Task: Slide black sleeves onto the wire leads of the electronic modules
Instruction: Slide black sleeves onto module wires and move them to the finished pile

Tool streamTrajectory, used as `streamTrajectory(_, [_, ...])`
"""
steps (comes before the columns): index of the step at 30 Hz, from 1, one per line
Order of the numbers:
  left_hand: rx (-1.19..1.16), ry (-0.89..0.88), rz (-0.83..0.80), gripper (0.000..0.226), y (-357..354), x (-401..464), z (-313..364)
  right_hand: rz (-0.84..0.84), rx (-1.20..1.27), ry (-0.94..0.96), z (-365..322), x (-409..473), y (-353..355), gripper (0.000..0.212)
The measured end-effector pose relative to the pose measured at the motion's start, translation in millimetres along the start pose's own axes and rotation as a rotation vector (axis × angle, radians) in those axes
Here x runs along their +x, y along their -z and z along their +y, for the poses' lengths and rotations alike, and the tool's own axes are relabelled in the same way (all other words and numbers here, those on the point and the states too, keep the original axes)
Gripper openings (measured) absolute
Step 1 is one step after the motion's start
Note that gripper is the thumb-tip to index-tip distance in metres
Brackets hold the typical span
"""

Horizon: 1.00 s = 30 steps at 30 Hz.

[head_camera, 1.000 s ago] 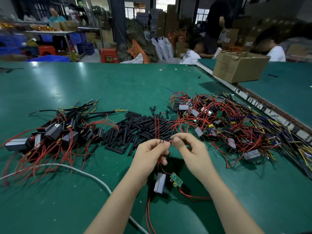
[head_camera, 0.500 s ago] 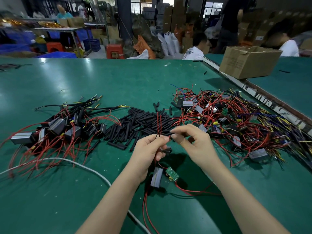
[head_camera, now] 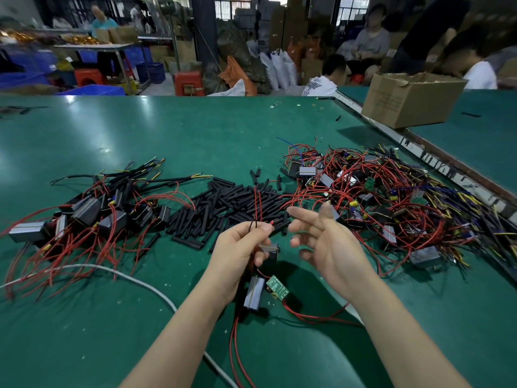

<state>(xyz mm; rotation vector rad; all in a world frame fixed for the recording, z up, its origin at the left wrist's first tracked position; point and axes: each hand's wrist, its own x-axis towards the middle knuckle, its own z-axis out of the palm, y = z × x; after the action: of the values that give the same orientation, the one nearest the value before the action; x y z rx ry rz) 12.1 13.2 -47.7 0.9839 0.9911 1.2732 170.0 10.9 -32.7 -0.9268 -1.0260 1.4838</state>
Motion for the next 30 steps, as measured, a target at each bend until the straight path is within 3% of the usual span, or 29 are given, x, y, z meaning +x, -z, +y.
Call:
streamTrajectory(4, [-0.001, -0.026, -0.012, 0.02, 1.1, -0.5, -0.5, -0.022, 0.119, -0.054, -4.1, -0.4, 2.5, 0.053])
streamTrajectory(5, [0.002, -0.025, -0.02, 0.02, 1.0, -0.9, -0.3, 0.011, 0.047, 0.009, -2.5, -1.0, 0.9, 0.045])
streamTrajectory(9, [0.001, -0.004, -0.078, 0.017, 0.2, -4.8, 1.0, 0.073, -0.647, 0.477, 11.8, -3.0, -1.0, 0.021])
streamTrajectory(14, [0.061, 0.083, -0.145, 0.013, -0.5, -8.4, 3.5, 0.054, -0.883, 0.778, 21.2, -0.1, 4.2, 0.013])
streamTrajectory(20, [0.061, 0.172, -0.207, 0.027, 3.6, -10.4, 8.3, 0.036, -1.068, 0.882, 20.4, -0.2, 11.2, 0.025])
streamTrajectory(25, [0.188, 0.046, -0.196, 0.015, 3.6, -8.4, 5.8, 0.122, -1.067, 0.749, 20.8, -2.4, 4.2, 0.029])
streamTrajectory(30, [0.695, -0.365, -0.125, 0.012, 7.3, -10.4, -3.3, 0.125, -0.846, 0.101, 21.7, 0.7, -1.1, 0.035])
